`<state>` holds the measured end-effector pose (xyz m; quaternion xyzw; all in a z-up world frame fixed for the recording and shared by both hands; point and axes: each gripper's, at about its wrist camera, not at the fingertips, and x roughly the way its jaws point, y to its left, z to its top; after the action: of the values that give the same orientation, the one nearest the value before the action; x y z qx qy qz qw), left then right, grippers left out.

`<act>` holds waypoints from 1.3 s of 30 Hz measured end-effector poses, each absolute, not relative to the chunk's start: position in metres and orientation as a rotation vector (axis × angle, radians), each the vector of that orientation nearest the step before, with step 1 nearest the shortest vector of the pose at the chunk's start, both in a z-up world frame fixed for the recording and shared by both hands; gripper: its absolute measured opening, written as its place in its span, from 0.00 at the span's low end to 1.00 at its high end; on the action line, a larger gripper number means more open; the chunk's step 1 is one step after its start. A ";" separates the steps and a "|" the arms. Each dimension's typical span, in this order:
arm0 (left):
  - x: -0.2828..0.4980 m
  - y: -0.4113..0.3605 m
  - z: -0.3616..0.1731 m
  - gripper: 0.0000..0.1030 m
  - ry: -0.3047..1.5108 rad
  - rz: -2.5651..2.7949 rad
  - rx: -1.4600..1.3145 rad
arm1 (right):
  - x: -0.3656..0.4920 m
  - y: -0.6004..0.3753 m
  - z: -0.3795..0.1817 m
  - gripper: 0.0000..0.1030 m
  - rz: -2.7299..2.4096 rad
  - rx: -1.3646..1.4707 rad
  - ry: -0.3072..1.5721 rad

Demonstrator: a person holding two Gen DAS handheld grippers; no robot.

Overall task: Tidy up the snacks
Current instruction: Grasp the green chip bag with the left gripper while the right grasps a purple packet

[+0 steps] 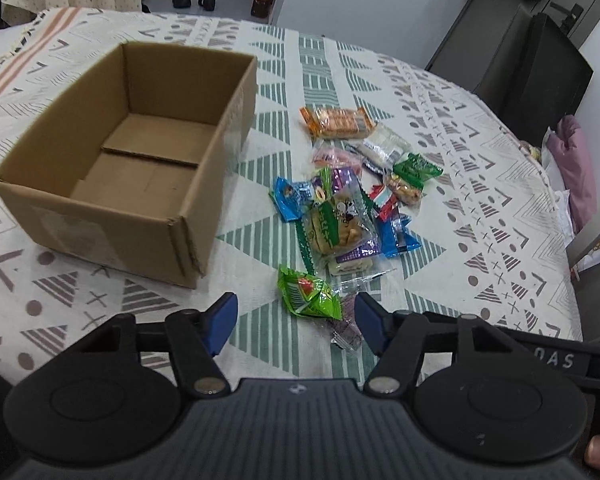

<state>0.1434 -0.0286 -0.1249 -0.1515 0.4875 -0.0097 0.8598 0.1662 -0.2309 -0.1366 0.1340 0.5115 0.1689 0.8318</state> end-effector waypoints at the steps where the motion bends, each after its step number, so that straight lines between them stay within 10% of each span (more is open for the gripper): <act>1: 0.146 -0.029 -0.128 0.61 1.027 -0.022 -0.321 | 0.169 -0.229 -0.140 0.59 0.359 0.281 1.092; 24: 0.202 -0.044 -0.192 0.55 1.163 -0.033 -0.254 | 0.208 -0.232 -0.194 0.40 0.367 0.376 1.244; 29: 0.200 -0.049 -0.192 0.35 1.152 -0.052 -0.232 | 0.207 -0.228 -0.196 0.27 0.414 0.355 1.232; 39: 0.186 -0.055 -0.166 0.28 1.077 -0.085 -0.249 | 0.196 -0.230 -0.178 0.15 0.445 0.327 1.152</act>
<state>0.1859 -0.0551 -0.1662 -0.1184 0.5113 -0.0402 0.8503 0.1963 -0.2296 -0.1782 0.1524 0.5377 0.2076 0.8029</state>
